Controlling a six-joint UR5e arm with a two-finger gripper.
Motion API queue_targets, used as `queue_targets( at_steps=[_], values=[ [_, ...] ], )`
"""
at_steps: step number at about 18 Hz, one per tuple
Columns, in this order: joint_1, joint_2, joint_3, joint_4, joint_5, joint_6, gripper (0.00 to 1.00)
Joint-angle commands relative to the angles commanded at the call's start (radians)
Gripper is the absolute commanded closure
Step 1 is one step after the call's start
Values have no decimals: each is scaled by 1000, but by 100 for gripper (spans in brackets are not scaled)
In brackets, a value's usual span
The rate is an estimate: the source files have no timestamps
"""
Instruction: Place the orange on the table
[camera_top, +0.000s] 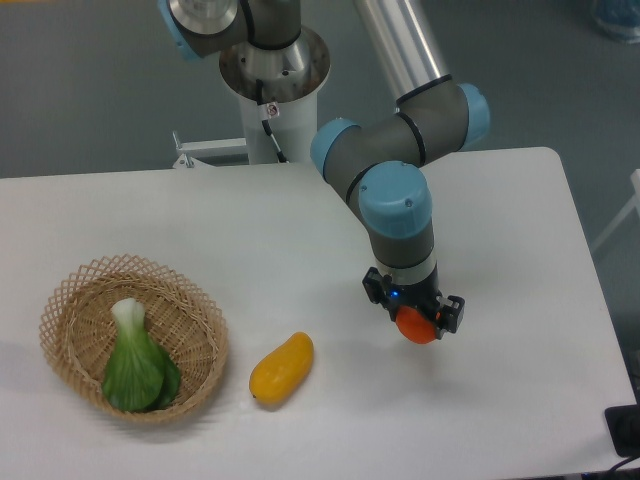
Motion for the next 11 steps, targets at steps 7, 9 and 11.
queue_targets(
  at_steps=[7, 9, 11],
  values=[
    [-2, 0, 8, 0, -3, 0, 31],
    [-2, -2, 6, 0, -2, 0, 31],
    [-2, 0, 8, 0, -8, 2, 31]
  ],
)
